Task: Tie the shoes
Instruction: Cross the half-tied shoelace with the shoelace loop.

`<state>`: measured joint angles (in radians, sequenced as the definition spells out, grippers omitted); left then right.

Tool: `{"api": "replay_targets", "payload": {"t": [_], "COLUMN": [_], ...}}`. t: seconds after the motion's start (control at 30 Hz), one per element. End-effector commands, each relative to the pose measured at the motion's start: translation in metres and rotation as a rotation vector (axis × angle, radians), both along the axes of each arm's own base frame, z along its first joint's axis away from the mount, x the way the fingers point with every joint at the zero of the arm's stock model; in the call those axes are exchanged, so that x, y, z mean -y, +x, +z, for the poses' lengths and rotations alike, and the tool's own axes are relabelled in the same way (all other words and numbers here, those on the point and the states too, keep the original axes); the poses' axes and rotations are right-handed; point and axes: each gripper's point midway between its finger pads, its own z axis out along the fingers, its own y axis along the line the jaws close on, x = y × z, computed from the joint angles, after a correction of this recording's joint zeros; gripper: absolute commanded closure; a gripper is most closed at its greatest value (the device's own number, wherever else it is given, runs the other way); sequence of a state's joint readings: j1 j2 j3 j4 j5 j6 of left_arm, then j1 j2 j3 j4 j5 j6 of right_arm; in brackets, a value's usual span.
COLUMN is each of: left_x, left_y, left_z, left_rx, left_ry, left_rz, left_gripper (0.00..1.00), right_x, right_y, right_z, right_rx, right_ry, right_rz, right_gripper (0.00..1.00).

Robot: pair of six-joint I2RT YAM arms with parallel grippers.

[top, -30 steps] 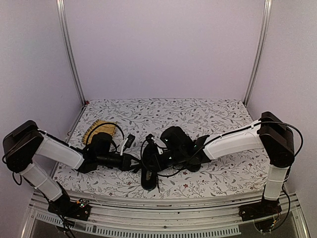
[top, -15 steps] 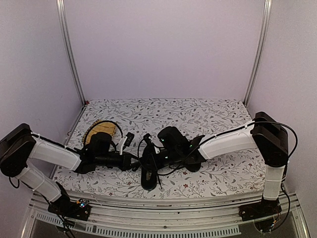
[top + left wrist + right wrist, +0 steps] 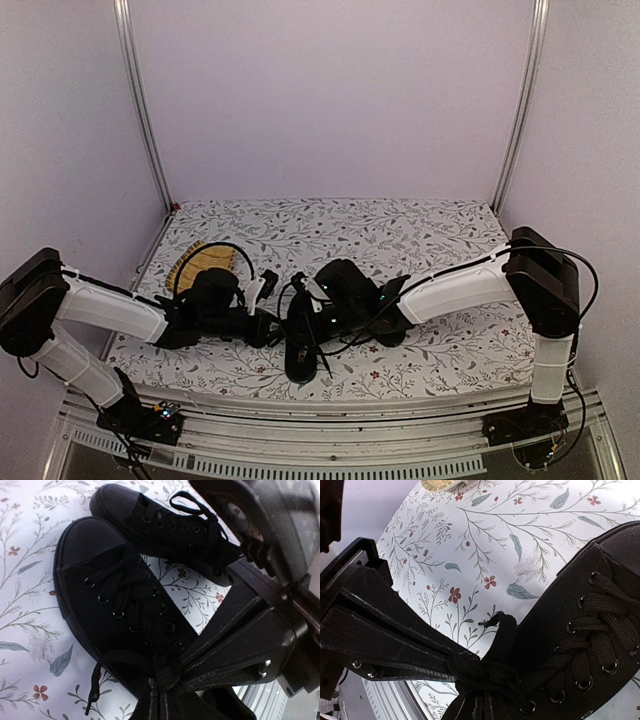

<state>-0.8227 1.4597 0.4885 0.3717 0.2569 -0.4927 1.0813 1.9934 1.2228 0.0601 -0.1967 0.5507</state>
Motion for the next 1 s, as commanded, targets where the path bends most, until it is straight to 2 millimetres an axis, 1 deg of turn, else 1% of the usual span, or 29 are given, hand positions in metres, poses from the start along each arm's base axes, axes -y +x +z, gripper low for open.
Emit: {"api": "replay_targets", "payload": {"t": [0.0, 0.27, 0.57, 0.77, 0.97], "left_x": [0.004, -0.003, -0.009, -0.006, -0.003], "left_y": [-0.001, 0.005, 0.007, 0.005, 0.005], "left_z": [-0.004, -0.011, -0.01, 0.0, 0.004], "left_rx": [0.021, 0.048, 0.063, 0.078, 0.084], "left_ry": [0.076, 0.191, 0.223, 0.177, 0.157], "left_rz": [-0.001, 0.074, 0.117, 0.109, 0.106], "left_gripper": [1.0, 1.0, 1.0, 1.0, 1.0], "right_x": [-0.006, 0.003, 0.009, 0.002, -0.002], "right_y": [0.024, 0.033, 0.039, 0.034, 0.026], "right_z": [0.015, 0.007, 0.0, -0.002, -0.011], "right_rx": [0.071, 0.083, 0.081, 0.071, 0.062], "right_ry": [0.031, -0.01, -0.036, -0.013, -0.02], "right_rz": [-0.095, -0.164, -0.217, -0.172, -0.12], "right_gripper": [0.98, 0.98, 0.98, 0.98, 0.98]}}
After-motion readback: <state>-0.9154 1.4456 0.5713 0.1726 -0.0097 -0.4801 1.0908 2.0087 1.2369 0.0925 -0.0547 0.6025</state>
